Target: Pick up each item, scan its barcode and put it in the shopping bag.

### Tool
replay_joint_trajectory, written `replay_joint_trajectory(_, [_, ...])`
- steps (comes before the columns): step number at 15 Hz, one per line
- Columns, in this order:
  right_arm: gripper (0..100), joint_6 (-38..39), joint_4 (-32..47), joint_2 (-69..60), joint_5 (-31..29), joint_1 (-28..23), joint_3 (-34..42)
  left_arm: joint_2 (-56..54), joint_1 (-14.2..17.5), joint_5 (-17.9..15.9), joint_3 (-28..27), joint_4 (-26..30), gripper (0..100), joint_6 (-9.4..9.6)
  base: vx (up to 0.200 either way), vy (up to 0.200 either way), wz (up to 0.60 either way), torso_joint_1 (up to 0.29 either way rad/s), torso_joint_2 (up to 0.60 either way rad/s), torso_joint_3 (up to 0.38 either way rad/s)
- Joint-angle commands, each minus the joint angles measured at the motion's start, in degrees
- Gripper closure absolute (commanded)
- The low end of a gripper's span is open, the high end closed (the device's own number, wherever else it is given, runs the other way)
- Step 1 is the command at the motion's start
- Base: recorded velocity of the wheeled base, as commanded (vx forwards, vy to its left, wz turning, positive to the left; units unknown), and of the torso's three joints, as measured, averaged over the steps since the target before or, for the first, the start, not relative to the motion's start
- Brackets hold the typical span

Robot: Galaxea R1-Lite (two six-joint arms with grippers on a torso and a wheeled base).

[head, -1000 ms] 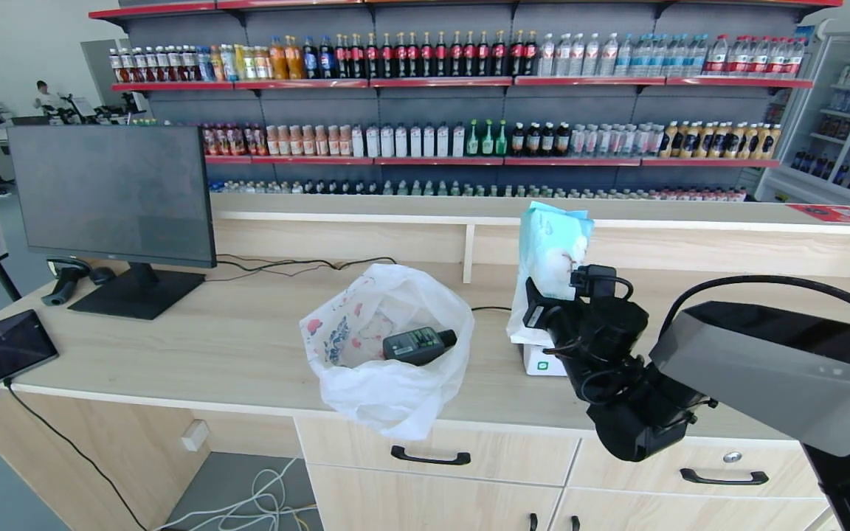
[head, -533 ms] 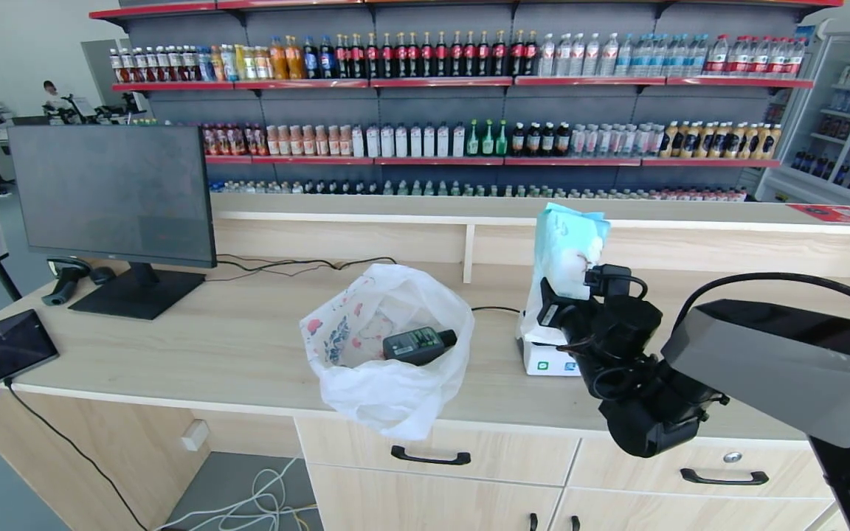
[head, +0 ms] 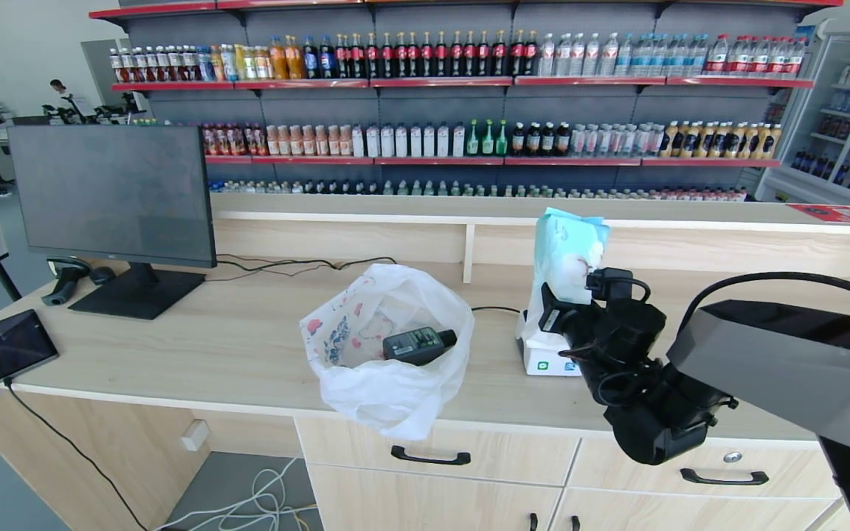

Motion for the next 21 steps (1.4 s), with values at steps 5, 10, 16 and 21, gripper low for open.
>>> replay_joint_trajectory(5, [100,0.10,-0.09,-10.92,0.37,9.22,6.15,0.00,0.01,0.01,0.00,-0.10,0,0.05,0.000,0.000,0.00,0.000,0.00,0.000])
replay_joint_trajectory(10, [100,0.71,-0.09,-15.41,0.37,22.23,8.52,0.00,0.01,0.01,0.00,-0.02,0,-0.13,0.000,0.000,0.00,0.000,0.00,0.000])
replay_joint_trajectory(16, [100,0.71,-0.09,-17.78,0.37,26.53,9.67,0.00,0.01,-0.07,0.00,0.07,0,0.05,-0.033,0.000,0.00,0.001,0.00,0.000])
replay_joint_trajectory(21, [100,0.80,-0.09,-18.75,0.37,26.27,10.81,0.00,0.01,-0.07,0.00,-0.02,0,0.05,-0.120,0.000,0.00,0.009,0.00,0.000])
